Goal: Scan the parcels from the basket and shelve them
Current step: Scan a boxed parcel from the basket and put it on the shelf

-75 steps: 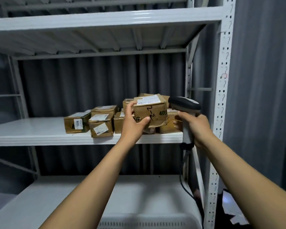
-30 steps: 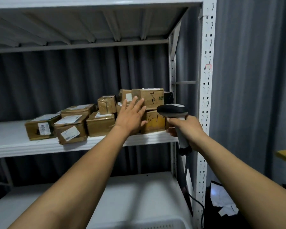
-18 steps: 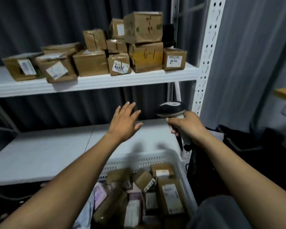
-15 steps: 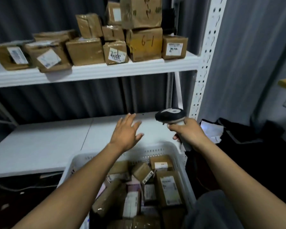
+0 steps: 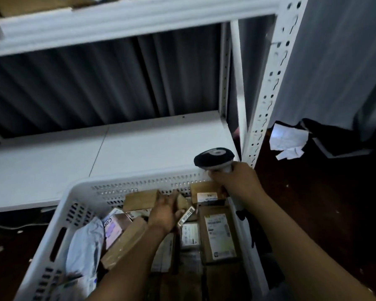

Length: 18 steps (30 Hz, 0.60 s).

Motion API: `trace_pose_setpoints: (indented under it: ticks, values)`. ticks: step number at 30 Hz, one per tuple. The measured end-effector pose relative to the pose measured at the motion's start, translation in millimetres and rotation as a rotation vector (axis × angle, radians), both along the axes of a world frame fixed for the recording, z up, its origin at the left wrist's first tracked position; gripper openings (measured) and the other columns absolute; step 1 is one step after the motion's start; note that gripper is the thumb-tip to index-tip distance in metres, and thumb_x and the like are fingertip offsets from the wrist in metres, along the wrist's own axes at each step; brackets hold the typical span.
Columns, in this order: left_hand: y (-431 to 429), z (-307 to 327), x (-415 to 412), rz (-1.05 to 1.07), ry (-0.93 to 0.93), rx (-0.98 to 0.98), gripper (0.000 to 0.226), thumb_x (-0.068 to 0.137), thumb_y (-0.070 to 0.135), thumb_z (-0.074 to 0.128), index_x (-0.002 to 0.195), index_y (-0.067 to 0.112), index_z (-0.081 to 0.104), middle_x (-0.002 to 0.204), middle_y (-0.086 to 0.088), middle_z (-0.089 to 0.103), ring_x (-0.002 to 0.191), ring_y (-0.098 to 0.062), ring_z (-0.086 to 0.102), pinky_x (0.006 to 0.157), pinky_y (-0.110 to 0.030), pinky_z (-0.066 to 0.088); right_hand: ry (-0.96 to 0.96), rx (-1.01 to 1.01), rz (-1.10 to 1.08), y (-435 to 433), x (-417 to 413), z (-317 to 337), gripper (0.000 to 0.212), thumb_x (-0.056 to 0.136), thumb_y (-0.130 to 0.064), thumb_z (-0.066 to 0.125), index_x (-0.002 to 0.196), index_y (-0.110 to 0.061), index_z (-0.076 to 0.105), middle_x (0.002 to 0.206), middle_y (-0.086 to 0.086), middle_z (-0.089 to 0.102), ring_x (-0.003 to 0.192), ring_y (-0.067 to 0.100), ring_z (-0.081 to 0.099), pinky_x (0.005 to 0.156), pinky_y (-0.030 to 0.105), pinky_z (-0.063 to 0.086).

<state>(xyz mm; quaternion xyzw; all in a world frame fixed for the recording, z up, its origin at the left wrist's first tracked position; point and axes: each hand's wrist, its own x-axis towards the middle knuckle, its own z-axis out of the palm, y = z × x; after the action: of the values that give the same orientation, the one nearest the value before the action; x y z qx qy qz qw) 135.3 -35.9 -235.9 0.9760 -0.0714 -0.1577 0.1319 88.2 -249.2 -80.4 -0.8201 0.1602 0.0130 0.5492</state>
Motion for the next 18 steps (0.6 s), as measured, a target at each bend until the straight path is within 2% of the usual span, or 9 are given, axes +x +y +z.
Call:
trace_pose_setpoints:
  ticks: [3,6,9,12,15,18]
  values:
    - [-8,-30,-1,0.076,0.041,-0.042,0.099,0.080,0.050,0.071,0.153,0.033,0.007,0.154,-0.011,0.025,0.132,-0.033,0.038,0.102,-0.041,0.043,-0.004,-0.009,0.007,0,5,0,0.025,0.081,-0.028,0.072,0.083,-0.003,0.067,0.070,0.011,0.067,0.065,0.024,0.064,0.072,0.043,0.055]
    - [-17,-51,-1,0.109,0.019,0.018,0.123,0.066,0.054,0.080,0.153,0.029,-0.004,0.152,-0.014,0.024,0.132,-0.035,0.035,0.099,-0.048,0.045,0.016,-0.044,0.052,2,6,2,0.024,0.082,-0.026,0.071,0.085,-0.002,0.067,0.068,0.010,0.068,0.058,0.019,0.064,0.075,0.043,0.057]
    - [-19,-56,0,0.109,-0.025,0.074,0.115,0.069,0.040,0.080,0.152,0.028,0.001,0.139,-0.016,0.034,0.124,-0.034,0.040,0.092,-0.048,0.049,0.046,-0.070,0.091,3,6,6,0.025,0.084,-0.027,0.070,0.089,-0.002,0.068,0.071,0.010,0.070,0.058,0.016,0.065,0.074,0.038,0.057]
    - [-14,-48,0,0.140,-0.050,0.026,0.100,0.075,0.041,0.075,0.150,0.016,0.014,0.140,-0.016,0.036,0.127,-0.033,0.038,0.097,-0.043,0.046,0.059,-0.011,0.079,6,6,9,0.022,0.084,-0.023,0.070,0.089,-0.001,0.068,0.064,0.006,0.066,0.044,0.006,0.058,0.058,0.028,0.054]
    - [-8,-28,-5,0.294,-0.071,-0.196,0.098,0.072,0.052,0.075,0.148,0.014,0.026,0.142,-0.014,0.038,0.129,-0.032,0.038,0.103,-0.039,0.038,0.054,-0.001,0.080,10,6,13,0.021,0.083,-0.025,0.072,0.088,-0.005,0.069,0.064,0.005,0.067,0.048,0.010,0.062,0.061,0.030,0.055]
    - [2,-2,-14,0.445,-0.119,-0.406,0.094,0.068,0.042,0.080,0.145,0.016,0.035,0.137,-0.011,0.046,0.123,-0.028,0.046,0.101,-0.035,0.042,0.029,0.047,0.047,14,6,17,0.020,0.083,-0.025,0.073,0.089,-0.007,0.068,0.066,0.005,0.067,0.049,0.012,0.064,0.061,0.031,0.054]
